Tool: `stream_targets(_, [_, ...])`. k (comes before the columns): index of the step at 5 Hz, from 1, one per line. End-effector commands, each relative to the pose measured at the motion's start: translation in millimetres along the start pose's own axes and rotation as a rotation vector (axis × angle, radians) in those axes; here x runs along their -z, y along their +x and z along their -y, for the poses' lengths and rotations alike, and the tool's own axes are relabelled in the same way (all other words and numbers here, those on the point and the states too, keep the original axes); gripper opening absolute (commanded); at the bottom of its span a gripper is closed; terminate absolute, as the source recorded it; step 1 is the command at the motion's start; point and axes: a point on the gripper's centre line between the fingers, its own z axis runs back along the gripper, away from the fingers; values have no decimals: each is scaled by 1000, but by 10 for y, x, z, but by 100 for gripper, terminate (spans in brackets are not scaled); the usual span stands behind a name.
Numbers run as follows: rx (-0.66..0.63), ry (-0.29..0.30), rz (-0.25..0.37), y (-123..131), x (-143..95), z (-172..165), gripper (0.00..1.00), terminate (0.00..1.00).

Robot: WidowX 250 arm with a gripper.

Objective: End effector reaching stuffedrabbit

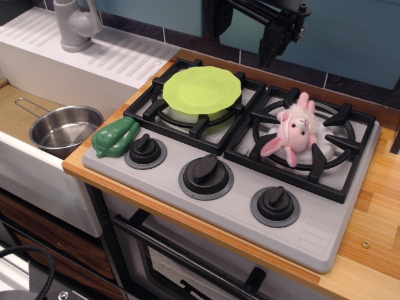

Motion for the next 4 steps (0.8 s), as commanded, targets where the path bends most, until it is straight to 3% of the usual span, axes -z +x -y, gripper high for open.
stream_targets(1, [0, 0, 0, 0, 0, 0, 100, 0])
stream_targets(2, [-52, 7, 21, 235, 315, 251, 100, 0])
stream_targets(3, [-26, 39, 87, 396, 614, 419, 100, 0])
stream_targets(4, [-40, 32, 108, 511, 730, 474, 100, 0])
